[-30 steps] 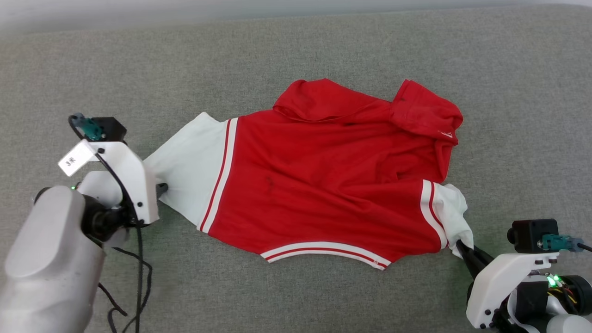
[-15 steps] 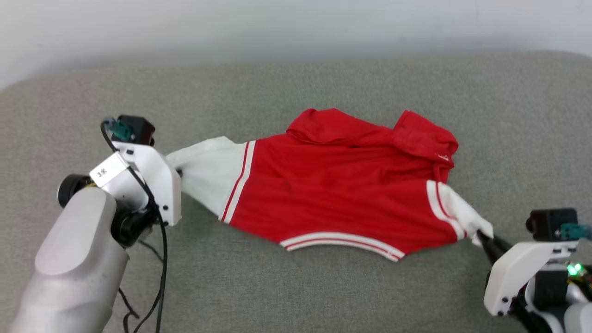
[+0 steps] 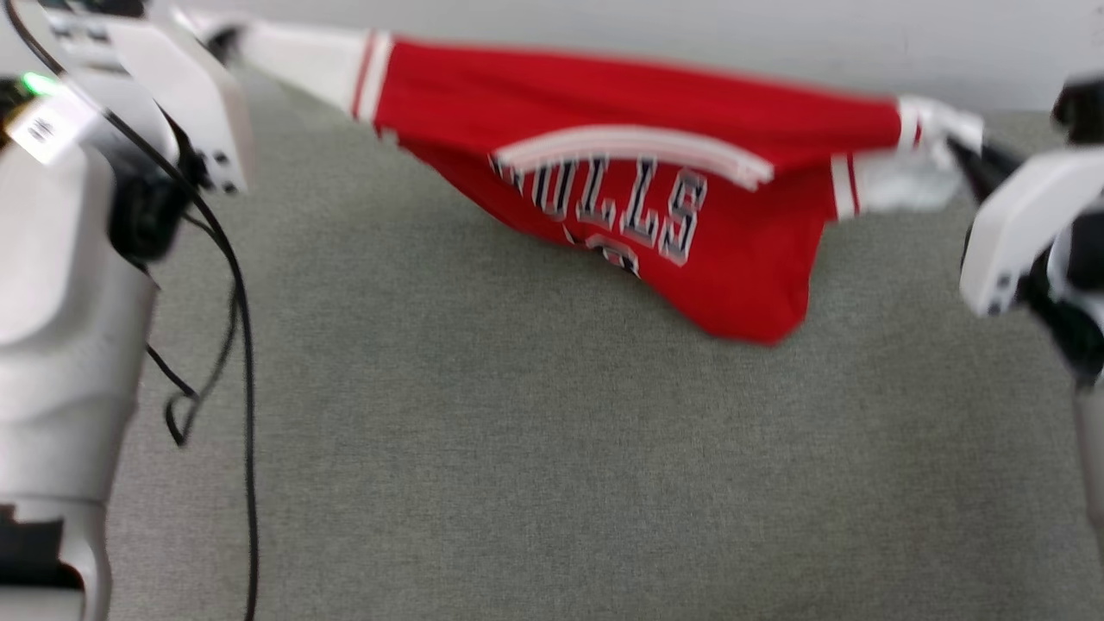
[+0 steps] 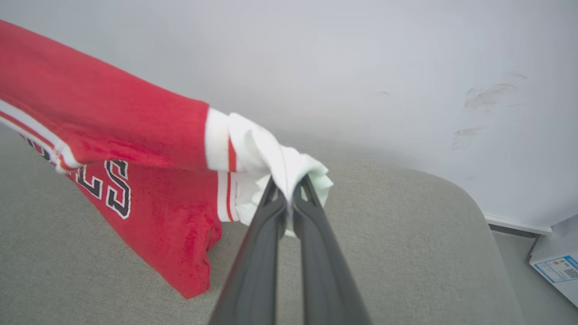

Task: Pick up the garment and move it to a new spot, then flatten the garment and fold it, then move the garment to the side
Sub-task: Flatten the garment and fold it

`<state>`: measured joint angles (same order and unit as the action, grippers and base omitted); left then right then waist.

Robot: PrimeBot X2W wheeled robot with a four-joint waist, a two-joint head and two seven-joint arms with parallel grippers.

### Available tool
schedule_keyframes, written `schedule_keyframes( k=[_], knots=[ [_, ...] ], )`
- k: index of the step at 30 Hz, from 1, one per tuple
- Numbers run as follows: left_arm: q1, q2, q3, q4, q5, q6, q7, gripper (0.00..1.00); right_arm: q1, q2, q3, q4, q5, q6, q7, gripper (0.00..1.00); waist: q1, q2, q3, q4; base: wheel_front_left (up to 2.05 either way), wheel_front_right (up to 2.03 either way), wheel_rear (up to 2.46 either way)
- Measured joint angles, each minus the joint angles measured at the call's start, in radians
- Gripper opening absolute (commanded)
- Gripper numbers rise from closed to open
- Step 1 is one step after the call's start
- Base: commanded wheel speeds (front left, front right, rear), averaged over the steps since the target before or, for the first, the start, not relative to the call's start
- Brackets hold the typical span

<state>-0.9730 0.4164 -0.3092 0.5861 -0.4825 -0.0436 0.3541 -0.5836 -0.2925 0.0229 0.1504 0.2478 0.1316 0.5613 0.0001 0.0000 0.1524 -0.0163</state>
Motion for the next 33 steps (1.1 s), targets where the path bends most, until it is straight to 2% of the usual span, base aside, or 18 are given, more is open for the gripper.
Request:
schedule_keyframes(
  k=[3,9,14,22,25,27,33],
  knots=[
    [-0.079,0.009,0.015,0.027,0.018,0.02,-0.054,0.0,-0.153,-0.006,0.021,0.07,0.008,0.0,-0.027,0.0,0.0,0.0,0.031,-0.006,0.0,0.0,0.0],
    [-0.258,0.022,0.025,0.067,0.066,0.033,-0.188,0.0,-0.461,-0.004,0.041,0.216,-0.009,0.0,-0.114,0.0,0.0001,-0.0001,0.107,-0.015,0.0,0.0,0.0],
    [-0.411,0.041,0.039,0.106,0.085,0.027,-0.283,0.0,-0.686,0.016,0.047,0.318,-0.047,0.0,-0.205,0.0,0.0001,-0.0001,0.178,-0.02,0.0,0.0,0.0],
    [-0.6,0.057,0.046,0.18,0.1,0.008,-0.36,0.0,-0.956,0.051,0.059,0.485,-0.101,0.0,-0.326,0.0,0.0002,-0.0001,0.302,-0.027,0.0,0.0,0.0],
    [-0.616,0.055,0.044,0.2,0.096,-0.005,-0.366,0.0,-0.99,0.053,0.072,0.518,-0.109,0.0,-0.346,0.0,0.0001,0.0,0.329,-0.026,0.0,0.0,0.0],
    [-0.629,0.048,0.053,0.261,0.063,-0.024,-0.353,0.0,-1.02,0.066,0.086,0.565,-0.108,0.0,-0.359,0.0,0.0002,0.0,0.366,-0.025,0.0,0.0,0.0],
    [-0.634,0.038,0.06,0.355,0.021,-0.054,-0.35,0.0,-1.027,0.085,0.118,0.63,-0.101,0.0,-0.395,0.0,0.0001,0.0,0.416,-0.024,0.0,0.0,0.0]
  ],
)
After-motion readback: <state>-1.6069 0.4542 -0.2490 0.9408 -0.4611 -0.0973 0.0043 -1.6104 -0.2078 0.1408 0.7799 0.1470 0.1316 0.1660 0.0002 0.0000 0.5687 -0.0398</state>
